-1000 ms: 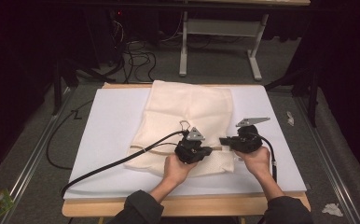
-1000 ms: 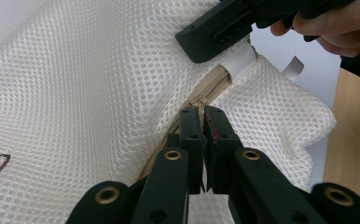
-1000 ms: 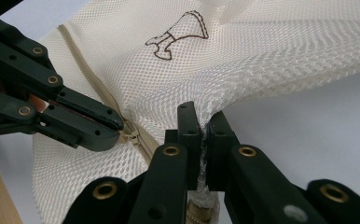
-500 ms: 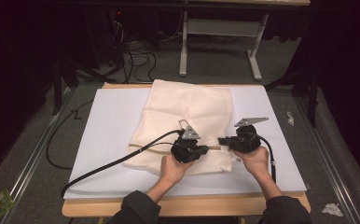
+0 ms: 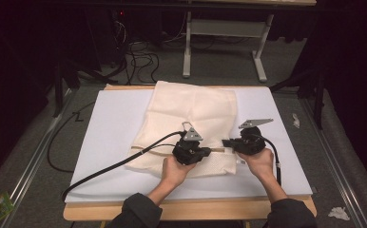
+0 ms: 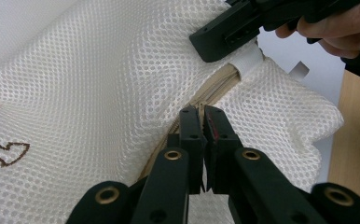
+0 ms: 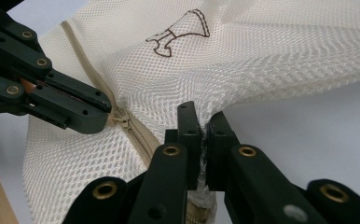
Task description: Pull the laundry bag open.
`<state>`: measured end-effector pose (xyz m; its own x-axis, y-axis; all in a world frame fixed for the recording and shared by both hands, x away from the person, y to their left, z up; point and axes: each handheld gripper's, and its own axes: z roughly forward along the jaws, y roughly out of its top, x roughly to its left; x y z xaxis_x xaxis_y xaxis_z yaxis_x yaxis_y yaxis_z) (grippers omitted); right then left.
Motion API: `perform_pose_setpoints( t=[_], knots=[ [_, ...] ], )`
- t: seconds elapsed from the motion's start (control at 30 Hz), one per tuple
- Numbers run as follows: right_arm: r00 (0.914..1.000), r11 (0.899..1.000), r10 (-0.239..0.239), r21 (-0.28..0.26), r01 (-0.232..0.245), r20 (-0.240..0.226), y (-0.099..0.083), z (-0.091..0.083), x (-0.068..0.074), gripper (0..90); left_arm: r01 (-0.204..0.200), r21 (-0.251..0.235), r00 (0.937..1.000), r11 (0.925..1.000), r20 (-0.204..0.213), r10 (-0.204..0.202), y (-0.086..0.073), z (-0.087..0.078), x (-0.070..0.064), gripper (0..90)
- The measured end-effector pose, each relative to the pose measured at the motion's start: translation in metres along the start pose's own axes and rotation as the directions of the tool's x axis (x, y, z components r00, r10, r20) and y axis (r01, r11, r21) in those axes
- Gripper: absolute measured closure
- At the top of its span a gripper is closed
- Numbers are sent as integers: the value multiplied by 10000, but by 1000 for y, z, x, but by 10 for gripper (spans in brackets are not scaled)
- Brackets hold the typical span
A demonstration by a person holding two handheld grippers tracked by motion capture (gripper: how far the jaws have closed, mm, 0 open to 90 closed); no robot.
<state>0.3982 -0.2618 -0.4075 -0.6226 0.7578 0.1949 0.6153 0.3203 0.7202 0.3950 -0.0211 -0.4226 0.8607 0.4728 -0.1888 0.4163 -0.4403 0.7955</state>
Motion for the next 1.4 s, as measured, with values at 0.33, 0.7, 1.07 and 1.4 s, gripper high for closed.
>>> perform_pose_setpoints(
  t=[0.33,0.7,1.07,1.4],
  knots=[
    [10000,9999,-68,84,68,52,-1,0,1,889,47,-39,10000,10000,-6,-47,-1,-3,2,874],
    [9998,9999,142,-20,-141,151,-7,-5,-6,889,211,31,9996,9998,-171,-210,-4,-7,7,874],
    [9994,9996,279,-107,-277,204,-10,-6,-8,889,262,-71,9987,9996,-424,-265,-6,-17,11,874],
    [9992,9997,187,-138,-182,358,-10,-6,-11,889,300,-117,9979,9995,-577,-306,-8,-24,15,875]
  ],
)
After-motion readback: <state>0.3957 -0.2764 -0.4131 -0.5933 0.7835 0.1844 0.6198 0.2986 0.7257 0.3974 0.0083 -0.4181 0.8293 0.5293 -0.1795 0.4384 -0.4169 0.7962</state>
